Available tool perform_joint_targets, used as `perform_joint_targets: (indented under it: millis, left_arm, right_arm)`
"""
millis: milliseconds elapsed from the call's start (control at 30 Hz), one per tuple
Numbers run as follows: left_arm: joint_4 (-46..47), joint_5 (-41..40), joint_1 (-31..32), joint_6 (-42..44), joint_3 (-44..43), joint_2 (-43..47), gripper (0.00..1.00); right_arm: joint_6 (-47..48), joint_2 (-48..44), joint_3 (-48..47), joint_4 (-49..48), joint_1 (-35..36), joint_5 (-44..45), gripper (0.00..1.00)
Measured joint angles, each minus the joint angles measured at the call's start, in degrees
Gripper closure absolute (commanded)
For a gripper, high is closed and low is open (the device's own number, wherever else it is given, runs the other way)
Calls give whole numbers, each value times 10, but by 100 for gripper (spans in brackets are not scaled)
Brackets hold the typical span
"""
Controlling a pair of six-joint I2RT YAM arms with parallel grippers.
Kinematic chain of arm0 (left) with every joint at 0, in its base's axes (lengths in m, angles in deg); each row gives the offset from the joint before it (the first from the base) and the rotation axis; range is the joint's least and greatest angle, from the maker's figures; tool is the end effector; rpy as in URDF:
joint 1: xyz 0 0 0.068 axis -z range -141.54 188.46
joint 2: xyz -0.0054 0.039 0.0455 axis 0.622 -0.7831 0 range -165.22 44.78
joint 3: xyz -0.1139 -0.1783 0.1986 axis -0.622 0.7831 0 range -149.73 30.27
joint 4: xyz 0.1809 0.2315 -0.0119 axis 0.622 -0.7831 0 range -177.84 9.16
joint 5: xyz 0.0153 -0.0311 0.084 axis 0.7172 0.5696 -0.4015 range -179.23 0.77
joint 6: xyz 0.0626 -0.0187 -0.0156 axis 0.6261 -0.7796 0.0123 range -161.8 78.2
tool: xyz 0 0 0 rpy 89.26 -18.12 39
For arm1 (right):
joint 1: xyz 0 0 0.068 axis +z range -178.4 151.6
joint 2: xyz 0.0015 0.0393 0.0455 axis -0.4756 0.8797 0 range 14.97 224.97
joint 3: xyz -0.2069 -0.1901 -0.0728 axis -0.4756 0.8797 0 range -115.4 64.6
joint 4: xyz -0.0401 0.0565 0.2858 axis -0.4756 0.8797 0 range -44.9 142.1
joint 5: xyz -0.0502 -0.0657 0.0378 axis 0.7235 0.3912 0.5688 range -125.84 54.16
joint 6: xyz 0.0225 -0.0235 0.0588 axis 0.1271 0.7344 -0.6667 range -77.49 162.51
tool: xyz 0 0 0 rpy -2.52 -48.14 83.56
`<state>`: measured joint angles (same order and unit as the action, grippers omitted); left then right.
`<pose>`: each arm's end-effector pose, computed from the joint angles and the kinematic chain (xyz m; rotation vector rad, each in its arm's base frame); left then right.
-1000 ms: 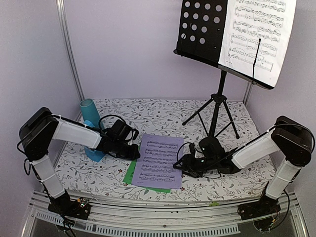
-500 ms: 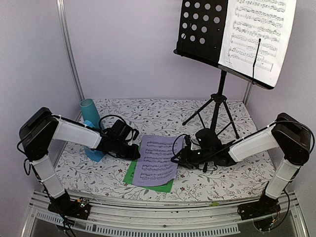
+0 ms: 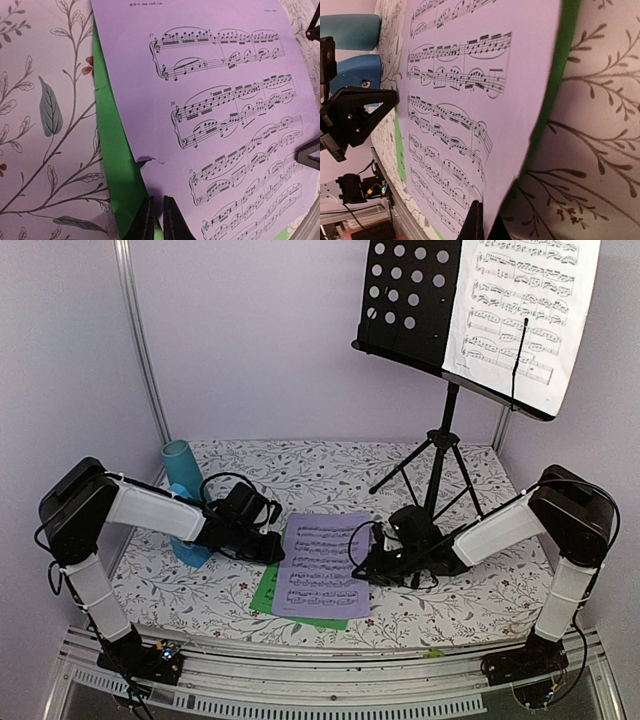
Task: Set up the instrument practice props
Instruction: Pick up the sheet music.
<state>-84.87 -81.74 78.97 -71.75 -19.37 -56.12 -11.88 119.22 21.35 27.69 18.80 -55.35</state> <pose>0.2748 -0.2440 0.1054 0.2980 2.6361 -0.6200 0.2367 0.2818 0.0855 -0.0285 2.6466 1.1637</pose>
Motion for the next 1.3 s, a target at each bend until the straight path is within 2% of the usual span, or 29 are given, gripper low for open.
perform_joint_targets:
  millis: [333, 633, 933, 1067, 1300]
  left_arm:
    - [-20, -5, 0, 11, -22, 9, 82]
    - [-51, -17, -6, 24, -107, 64, 77]
    - [-72, -34, -9, 40, -221, 103, 75]
    - [-46, -37, -10, 45, -252, 133, 73]
    - [59, -40, 13, 51, -278, 172, 69]
  right_arm:
    - [67, -57, -32, 81, 22, 76, 100]
    - [168, -143, -85, 152, 83, 194, 100]
    - [309, -224, -176, 267, 104, 311, 100]
    - [377, -283, -225, 306, 106, 360, 100]
    - [483, -379, -311, 335, 106, 432, 100]
